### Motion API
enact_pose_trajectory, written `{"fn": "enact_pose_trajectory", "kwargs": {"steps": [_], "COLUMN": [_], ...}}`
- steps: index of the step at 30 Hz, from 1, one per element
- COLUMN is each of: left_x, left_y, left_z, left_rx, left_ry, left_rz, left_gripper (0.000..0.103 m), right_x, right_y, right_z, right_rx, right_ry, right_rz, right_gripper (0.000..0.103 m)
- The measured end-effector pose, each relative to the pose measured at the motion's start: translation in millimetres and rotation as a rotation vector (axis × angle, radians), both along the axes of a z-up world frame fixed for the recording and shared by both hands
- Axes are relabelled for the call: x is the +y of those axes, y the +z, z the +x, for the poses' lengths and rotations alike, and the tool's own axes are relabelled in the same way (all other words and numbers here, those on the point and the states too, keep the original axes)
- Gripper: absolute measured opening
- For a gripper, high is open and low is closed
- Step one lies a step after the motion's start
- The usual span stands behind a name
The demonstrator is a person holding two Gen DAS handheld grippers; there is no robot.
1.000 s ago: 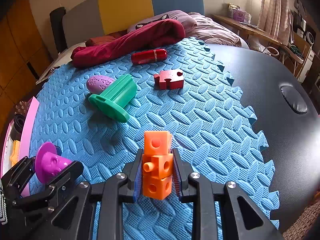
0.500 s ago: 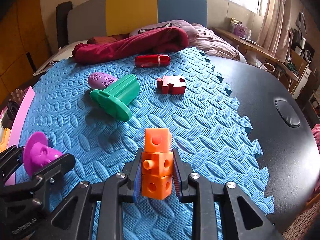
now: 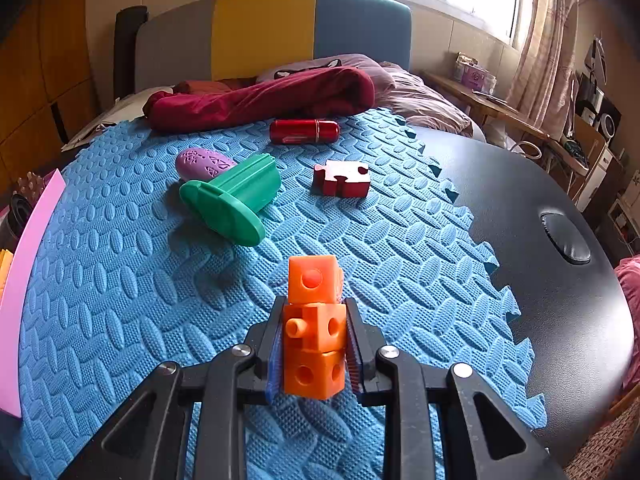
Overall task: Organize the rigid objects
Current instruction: 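Carry the magenta cup into the tray and open the left tool while the right tool holds the blocks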
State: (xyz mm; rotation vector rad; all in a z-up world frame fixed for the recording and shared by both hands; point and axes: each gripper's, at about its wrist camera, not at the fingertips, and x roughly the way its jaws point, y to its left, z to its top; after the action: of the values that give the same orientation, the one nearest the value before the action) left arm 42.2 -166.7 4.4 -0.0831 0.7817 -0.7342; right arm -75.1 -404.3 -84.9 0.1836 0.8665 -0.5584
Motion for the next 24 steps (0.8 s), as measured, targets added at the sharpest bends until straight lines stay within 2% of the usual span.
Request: {"fn": "enact_pose_trajectory", "kwargs": {"steps": [4, 9, 15, 19, 21, 24], "left_x": [49.0, 95.6, 109.3, 102.6, 95.3, 90.1], "left_y": [-0.3, -26.2, -47.0, -52.3, -56.3, -68.2], "left_z": [35.3, 86.1, 130.8, 149.2, 158.3, 170.0], "left_rx": [-0.004, 0.086, 0.144, 0.14, 0.122, 0.145], "left_ry": [0.144, 0.277, 0.332, 0.342, 0.357, 0.357], "left_rz": [0.046, 0.097, 0.124, 0.137, 0.168, 0.207], "left_gripper": [0.057, 0.057, 0.057, 0.057, 0.057, 0.057], "right_x": [2.2, 3.2, 3.0, 3.0, 3.0, 3.1], "right_y": [-0.5, -0.9, -0.8, -0.9, -1.0, -1.1], "right_z": [0.2, 0.6, 0.2, 0.1, 0.1, 0.1], "right_rx": [0.002, 0.005, 0.004, 0.004, 0.004, 0.003], "right_ry": [0.005, 0.007, 0.008, 0.008, 0.008, 0.008], "right_rz": [-0.016, -0.024, -0.026, -0.027, -0.027, -0.029], "right_gripper": [0.025, 0.025, 0.025, 0.025, 0.025, 0.025]}}
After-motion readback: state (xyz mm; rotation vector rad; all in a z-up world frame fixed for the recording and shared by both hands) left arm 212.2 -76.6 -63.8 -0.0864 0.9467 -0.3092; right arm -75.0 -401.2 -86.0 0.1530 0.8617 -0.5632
